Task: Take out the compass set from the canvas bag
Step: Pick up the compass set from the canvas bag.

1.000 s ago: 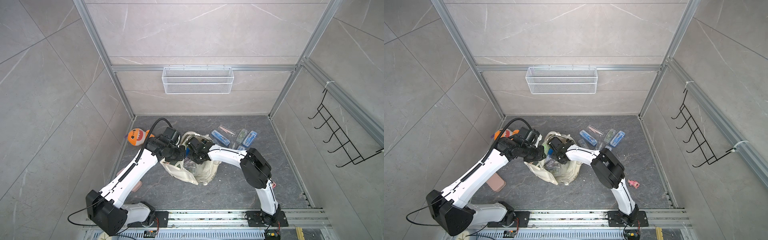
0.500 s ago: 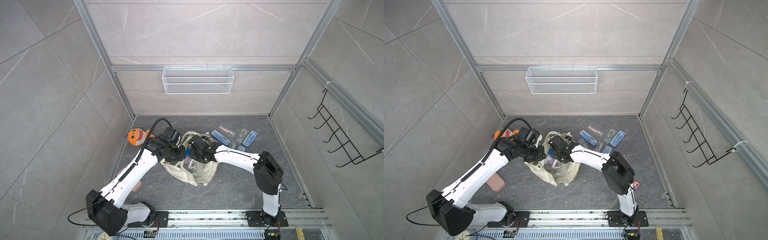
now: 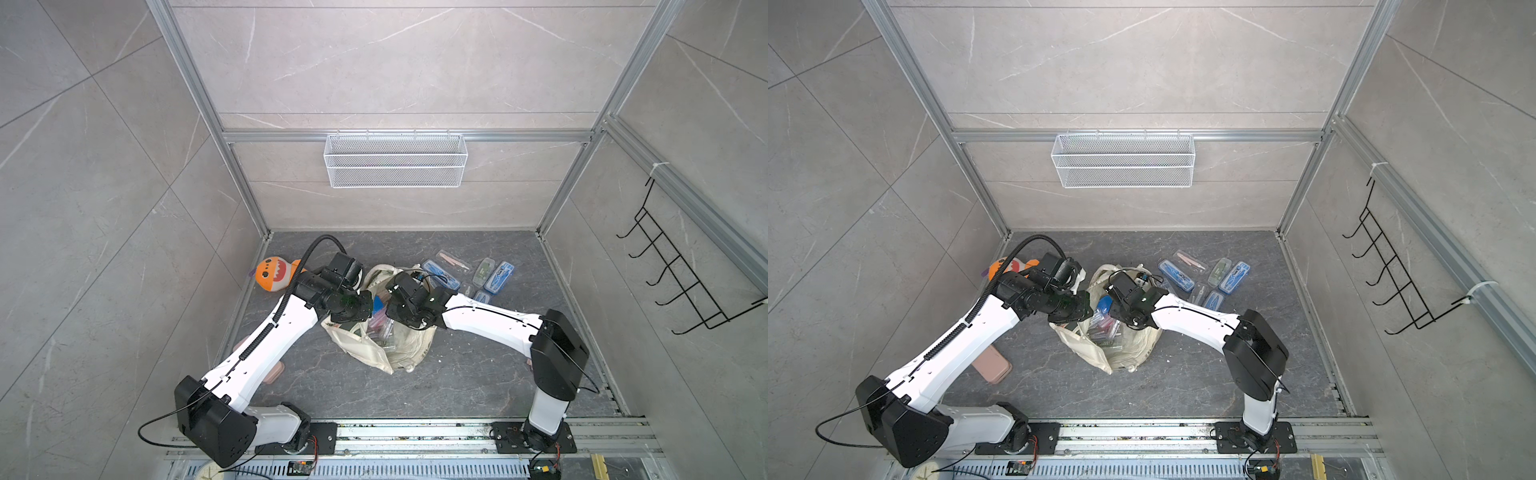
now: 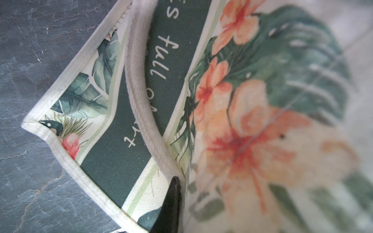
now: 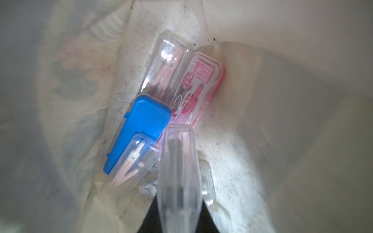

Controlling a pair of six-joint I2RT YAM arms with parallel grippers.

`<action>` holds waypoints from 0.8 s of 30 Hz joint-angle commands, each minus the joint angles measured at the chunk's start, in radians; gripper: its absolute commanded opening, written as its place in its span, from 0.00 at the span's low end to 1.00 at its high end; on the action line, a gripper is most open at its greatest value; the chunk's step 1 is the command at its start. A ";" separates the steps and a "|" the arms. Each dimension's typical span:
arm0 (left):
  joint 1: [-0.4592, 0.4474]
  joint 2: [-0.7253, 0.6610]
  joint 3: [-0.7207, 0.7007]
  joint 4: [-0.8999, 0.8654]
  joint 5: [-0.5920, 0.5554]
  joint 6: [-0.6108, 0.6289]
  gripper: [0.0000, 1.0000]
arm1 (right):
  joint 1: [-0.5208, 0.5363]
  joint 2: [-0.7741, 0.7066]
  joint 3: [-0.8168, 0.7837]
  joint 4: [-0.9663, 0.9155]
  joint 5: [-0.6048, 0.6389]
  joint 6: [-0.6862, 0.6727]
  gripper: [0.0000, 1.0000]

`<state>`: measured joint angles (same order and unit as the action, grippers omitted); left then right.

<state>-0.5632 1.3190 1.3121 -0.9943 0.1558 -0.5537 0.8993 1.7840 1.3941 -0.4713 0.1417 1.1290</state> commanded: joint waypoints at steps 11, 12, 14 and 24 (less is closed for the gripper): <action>-0.003 0.016 0.063 -0.041 -0.014 0.006 0.00 | -0.009 -0.262 0.002 -0.086 -0.009 -0.161 0.10; -0.003 0.017 0.065 -0.042 -0.016 0.007 0.00 | -0.013 -0.276 0.000 -0.086 -0.028 -0.173 0.10; -0.004 0.016 0.067 -0.041 -0.019 0.006 0.00 | -0.028 -0.296 0.005 -0.081 -0.081 -0.199 0.10; 0.005 0.040 0.101 -0.068 -0.029 0.030 0.00 | -0.093 -0.372 0.086 -0.196 -0.240 -0.312 0.10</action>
<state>-0.5667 1.3537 1.3678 -1.0328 0.1333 -0.5491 0.8204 1.4651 1.4422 -0.6071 -0.0525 0.8738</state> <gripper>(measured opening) 0.116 0.204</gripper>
